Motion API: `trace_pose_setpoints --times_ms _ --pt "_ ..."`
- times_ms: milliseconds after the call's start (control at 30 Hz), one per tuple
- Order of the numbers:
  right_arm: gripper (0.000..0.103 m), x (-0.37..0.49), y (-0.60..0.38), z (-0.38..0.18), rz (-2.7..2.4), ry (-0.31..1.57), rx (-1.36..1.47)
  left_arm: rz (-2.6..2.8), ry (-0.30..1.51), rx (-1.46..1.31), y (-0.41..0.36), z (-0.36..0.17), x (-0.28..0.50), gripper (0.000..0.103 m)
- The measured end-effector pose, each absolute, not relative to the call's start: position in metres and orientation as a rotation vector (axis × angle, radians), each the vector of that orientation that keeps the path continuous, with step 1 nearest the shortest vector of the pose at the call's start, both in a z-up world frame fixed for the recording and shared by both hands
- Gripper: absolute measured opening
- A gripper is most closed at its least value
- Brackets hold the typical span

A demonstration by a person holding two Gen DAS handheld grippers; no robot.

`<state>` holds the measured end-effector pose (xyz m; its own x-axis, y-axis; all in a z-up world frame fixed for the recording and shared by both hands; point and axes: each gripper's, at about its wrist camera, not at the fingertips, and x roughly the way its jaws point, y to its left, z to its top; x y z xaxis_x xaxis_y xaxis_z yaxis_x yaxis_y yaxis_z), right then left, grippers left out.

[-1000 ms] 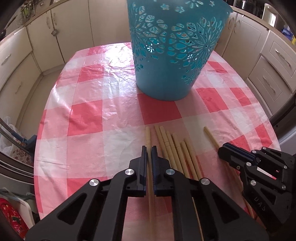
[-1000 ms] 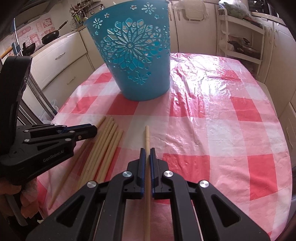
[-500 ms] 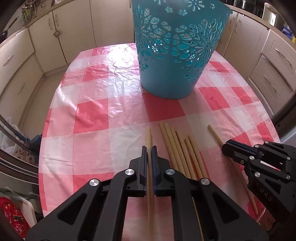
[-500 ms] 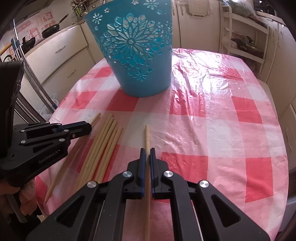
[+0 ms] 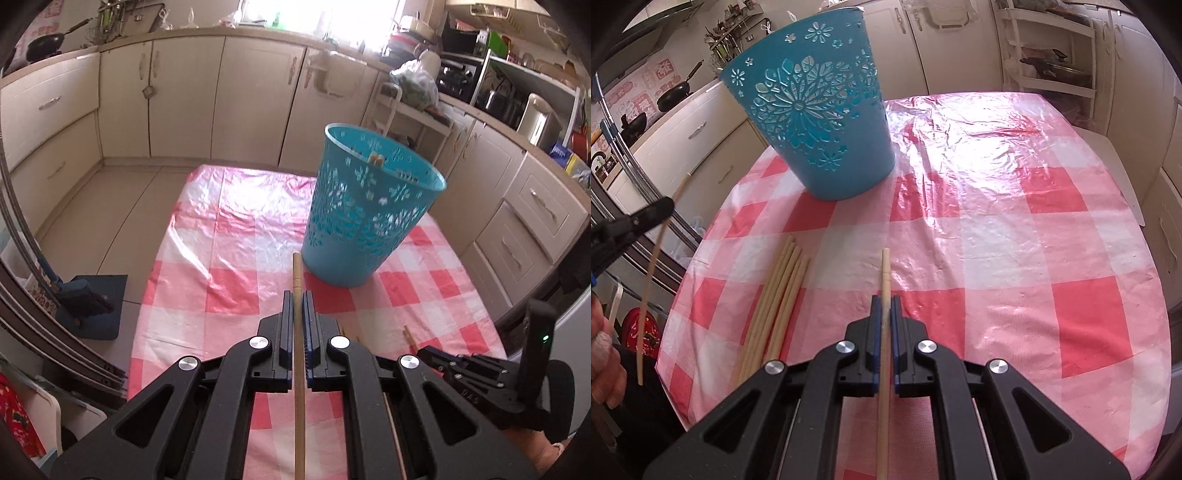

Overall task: Organize utensils
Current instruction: 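Carry the chopstick with the left gripper over the turquoise basket and release it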

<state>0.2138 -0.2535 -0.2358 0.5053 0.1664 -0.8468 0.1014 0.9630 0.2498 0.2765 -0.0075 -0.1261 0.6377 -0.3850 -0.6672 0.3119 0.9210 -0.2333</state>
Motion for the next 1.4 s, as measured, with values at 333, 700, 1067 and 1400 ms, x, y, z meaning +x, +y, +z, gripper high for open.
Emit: trace_pose_setpoints --times_ms 333,700,1067,1400 --pt "0.005 0.21 -0.258 -0.236 0.059 1.025 0.322 -0.377 0.617 -0.212 0.026 -0.069 0.242 0.005" --pt "0.006 0.207 -0.257 -0.227 0.101 0.984 0.365 -0.404 0.453 -0.237 0.013 -0.006 0.226 0.005" --pt "0.006 0.208 -0.256 -0.232 0.136 0.999 0.432 -0.415 0.382 -0.248 -0.028 0.023 0.266 0.005" --pt "0.006 0.212 -0.256 -0.243 0.148 1.028 0.467 -0.409 0.361 -0.275 -0.076 0.022 0.346 0.005"
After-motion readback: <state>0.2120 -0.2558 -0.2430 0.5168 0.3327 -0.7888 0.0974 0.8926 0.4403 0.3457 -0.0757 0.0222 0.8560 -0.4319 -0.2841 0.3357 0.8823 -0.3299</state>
